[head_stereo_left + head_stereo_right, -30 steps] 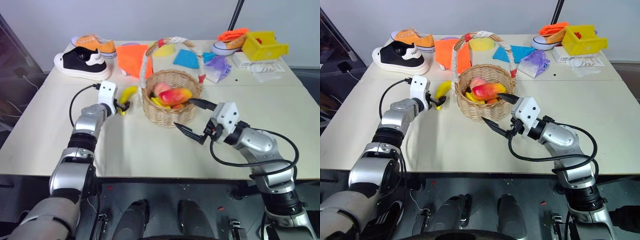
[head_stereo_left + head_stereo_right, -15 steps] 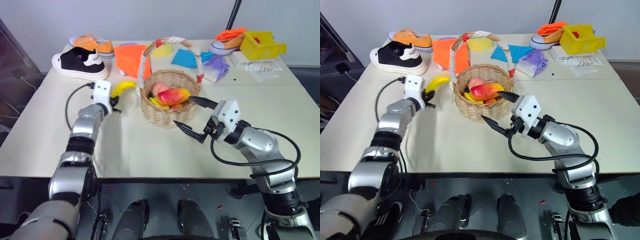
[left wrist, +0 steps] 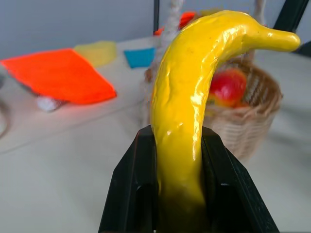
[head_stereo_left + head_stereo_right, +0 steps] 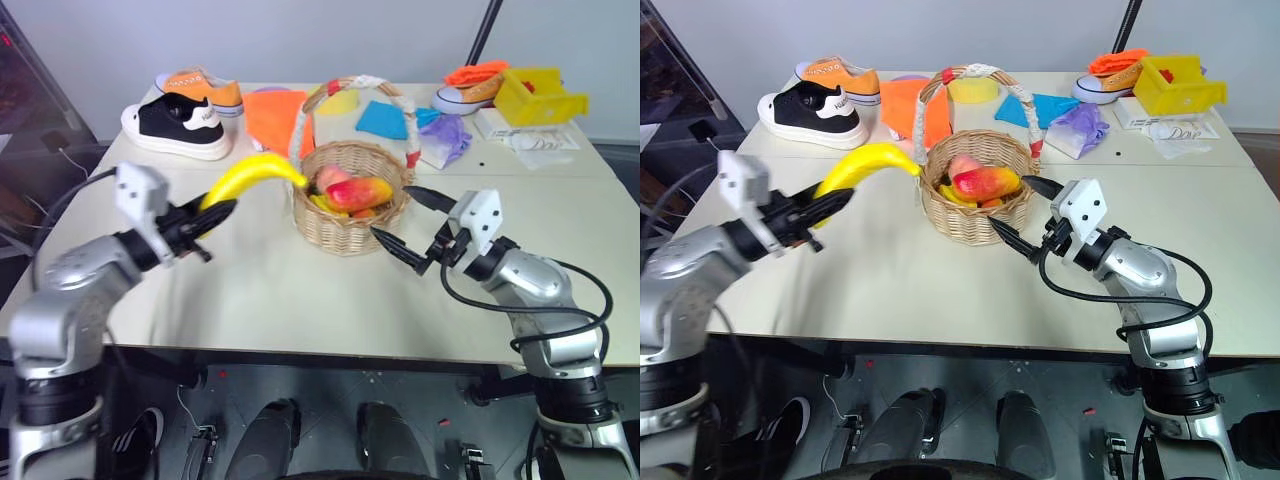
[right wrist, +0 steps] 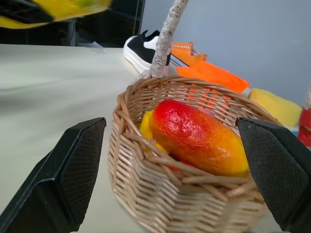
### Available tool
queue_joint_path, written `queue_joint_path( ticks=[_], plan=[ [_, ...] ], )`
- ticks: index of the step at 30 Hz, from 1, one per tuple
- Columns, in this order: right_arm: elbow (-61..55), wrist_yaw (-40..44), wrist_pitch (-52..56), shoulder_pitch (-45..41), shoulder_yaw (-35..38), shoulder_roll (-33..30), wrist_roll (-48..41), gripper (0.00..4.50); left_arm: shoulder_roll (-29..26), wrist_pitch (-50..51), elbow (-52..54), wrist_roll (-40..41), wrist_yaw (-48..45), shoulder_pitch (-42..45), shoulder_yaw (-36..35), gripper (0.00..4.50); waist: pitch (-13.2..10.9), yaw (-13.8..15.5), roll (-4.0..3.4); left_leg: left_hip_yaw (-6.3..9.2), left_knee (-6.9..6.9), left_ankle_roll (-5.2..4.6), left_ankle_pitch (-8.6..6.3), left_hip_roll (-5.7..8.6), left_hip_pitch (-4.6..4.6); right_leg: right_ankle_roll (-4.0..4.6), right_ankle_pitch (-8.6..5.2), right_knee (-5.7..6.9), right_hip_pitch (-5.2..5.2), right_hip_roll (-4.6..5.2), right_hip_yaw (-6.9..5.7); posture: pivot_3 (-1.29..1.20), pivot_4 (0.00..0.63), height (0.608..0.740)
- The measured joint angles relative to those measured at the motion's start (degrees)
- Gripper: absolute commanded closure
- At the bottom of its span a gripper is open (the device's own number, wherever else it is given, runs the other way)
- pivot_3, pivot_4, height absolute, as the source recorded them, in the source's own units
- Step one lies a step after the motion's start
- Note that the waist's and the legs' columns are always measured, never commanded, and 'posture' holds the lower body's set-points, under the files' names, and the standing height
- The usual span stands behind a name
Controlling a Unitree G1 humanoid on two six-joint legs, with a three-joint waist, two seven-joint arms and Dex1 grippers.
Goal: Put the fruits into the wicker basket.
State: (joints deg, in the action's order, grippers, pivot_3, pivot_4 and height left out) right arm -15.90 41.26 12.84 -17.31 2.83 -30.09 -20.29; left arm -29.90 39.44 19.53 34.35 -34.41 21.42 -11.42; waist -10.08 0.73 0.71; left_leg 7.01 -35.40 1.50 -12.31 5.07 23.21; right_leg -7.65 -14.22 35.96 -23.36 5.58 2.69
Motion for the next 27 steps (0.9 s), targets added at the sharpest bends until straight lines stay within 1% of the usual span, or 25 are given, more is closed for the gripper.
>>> queue_joint_path(
  ticks=[3,6,10,12,14,15,18,20,23,27],
  plan=[
    [0.47,0.03,-0.91,-1.4,-0.78,0.33,0.53,0.0,7.74,0.16,-4.48,-4.8,6.34,6.87,8.52,4.0,-0.01,0.0,0.06,-0.01,-0.09,0.0,0.0,0.02,0.05,-0.02,0.01,0.0,-0.01,-0.01,-0.01,0.0,0.15,0.74],
    [0.53,-0.26,-1.16,-1.0,-0.93,0.34,1.0,0.0,12.23,-1.3,-10.51,-10.11,11.43,12.46,12.31,4.0,-0.02,-0.49,0.06,-0.08,-0.03,0.0,0.0,-0.01,0.05,-0.02,0.01,0.04,-0.09,-0.06,0.03,0.0,0.15,0.74],
    [0.44,-0.75,-1.26,-0.3,-0.98,0.4,1.3,0.0,17.72,-4.76,-18.66,-14.6,15.89,19.4,13.93,4.0,-0.02,-0.5,0.06,-0.11,0.01,0.01,0.01,-0.01,0.05,-0.02,0.01,0.05,-0.12,-0.08,0.03,0.0,0.15,0.74],
    [0.4,-1.09,-1.32,-0.16,-1.09,0.46,1.53,0.0,20.38,-5.15,-23.2,-15.13,17.88,23.36,13.0,4.0,-0.02,-0.45,0.06,-0.12,-0.02,0.01,0.01,0.0,0.06,-0.04,0.0,0.03,-0.1,-0.06,0.03,0.0,0.15,0.74],
    [0.4,-1.34,-1.33,-0.09,-1.11,0.44,1.6,0.0,21.59,-5.6,-25.8,-15.31,18.73,25.46,12.34,2.93,-0.02,-0.54,0.07,-0.14,-0.02,0.0,0.0,0.0,0.06,-0.05,0.0,0.02,-0.1,-0.06,0.04,0.0,0.15,0.74],
    [0.41,-1.44,-1.36,-0.09,-1.09,0.38,1.66,0.0,21.93,-6.31,-26.67,-15.77,19.02,25.96,12.32,2.53,-0.02,-0.59,0.07,-0.16,0.0,0.0,0.01,0.0,0.06,-0.05,-0.01,0.03,-0.11,-0.07,0.04,0.0,0.15,0.74],
    [0.45,-1.49,-1.52,0.02,-0.51,-0.07,2.0,0.0,22.24,-7.26,-27.41,-16.93,19.29,25.71,12.49,0.92,-0.02,-0.66,0.07,-0.24,0.0,0.0,0.01,0.0,0.06,-0.05,-0.01,0.04,-0.11,-0.07,0.04,0.0,0.15,0.74],
    [0.45,-1.61,-1.53,0.24,0.02,-0.18,2.0,0.0,22.2,-7.19,-27.03,-17.05,18.77,24.94,12.48,0.03,-0.02,-0.65,0.07,-0.24,0.0,0.0,0.01,-0.01,0.06,-0.05,-0.01,0.04,-0.11,-0.07,0.04,0.0,0.15,0.74],
    [0.45,-1.84,-1.48,0.41,0.26,-0.15,1.96,0.0,21.54,-7.14,-24.11,-17.62,17.55,22.32,13.29,0.03,-0.02,-0.69,0.07,-0.24,0.0,0.0,0.01,-0.01,0.06,-0.05,-0.01,0.04,-0.12,-0.07,0.05,0.0,0.15,0.74],
    [0.5,-1.9,-1.49,0.54,0.32,-0.14,1.96,0.0,20.08,-6.64,-17.1,-17.23,15.25,18.52,13.73,0.03,-0.02,-0.67,0.07,-0.23,-0.01,0.0,0.01,-0.02,0.06,-0.05,-0.01,0.05,-0.12,-0.07,0.05,0.0,0.15,0.74]
  ],
)
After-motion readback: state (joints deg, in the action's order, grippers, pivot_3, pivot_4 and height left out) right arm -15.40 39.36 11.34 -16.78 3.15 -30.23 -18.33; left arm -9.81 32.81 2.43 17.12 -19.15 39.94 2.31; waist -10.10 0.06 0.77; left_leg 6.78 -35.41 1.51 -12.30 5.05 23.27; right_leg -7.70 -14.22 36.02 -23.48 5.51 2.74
